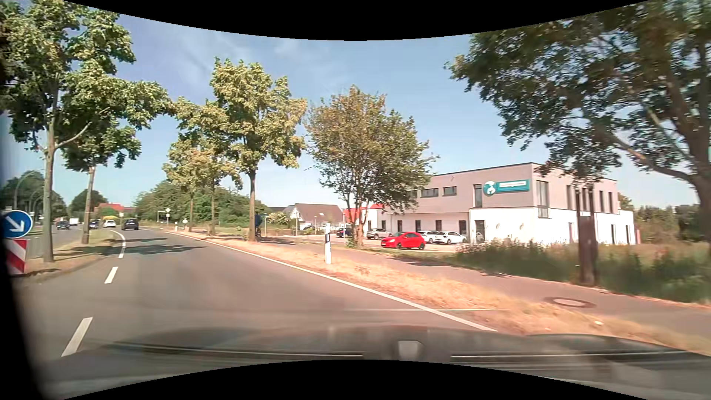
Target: Follow the waypoints while adhering to traffic rules and regulations
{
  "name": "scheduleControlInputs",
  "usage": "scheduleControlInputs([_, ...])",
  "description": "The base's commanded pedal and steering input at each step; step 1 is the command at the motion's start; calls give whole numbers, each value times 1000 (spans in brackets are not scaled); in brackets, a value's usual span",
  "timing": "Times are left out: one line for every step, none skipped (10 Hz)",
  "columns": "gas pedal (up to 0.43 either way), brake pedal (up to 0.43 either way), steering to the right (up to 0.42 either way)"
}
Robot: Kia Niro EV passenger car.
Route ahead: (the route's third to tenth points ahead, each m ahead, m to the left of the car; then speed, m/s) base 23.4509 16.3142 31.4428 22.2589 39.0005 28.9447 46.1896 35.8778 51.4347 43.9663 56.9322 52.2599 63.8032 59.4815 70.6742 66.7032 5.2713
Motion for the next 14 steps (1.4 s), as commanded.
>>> scheduleControlInputs([268,6,-437])
scheduleControlInputs([268,6,-415])
scheduleControlInputs([268,6,-390])
scheduleControlInputs([268,6,-374])
scheduleControlInputs([280,6,-351])
scheduleControlInputs([280,0,-326])
scheduleControlInputs([287,6,-301])
scheduleControlInputs([287,6,-275])
scheduleControlInputs([299,0,-253])
scheduleControlInputs([311,6,-229])
scheduleControlInputs([311,6,-207])
scheduleControlInputs([319,6,-179])
scheduleControlInputs([319,6,-149])
scheduleControlInputs([331,6,-126])
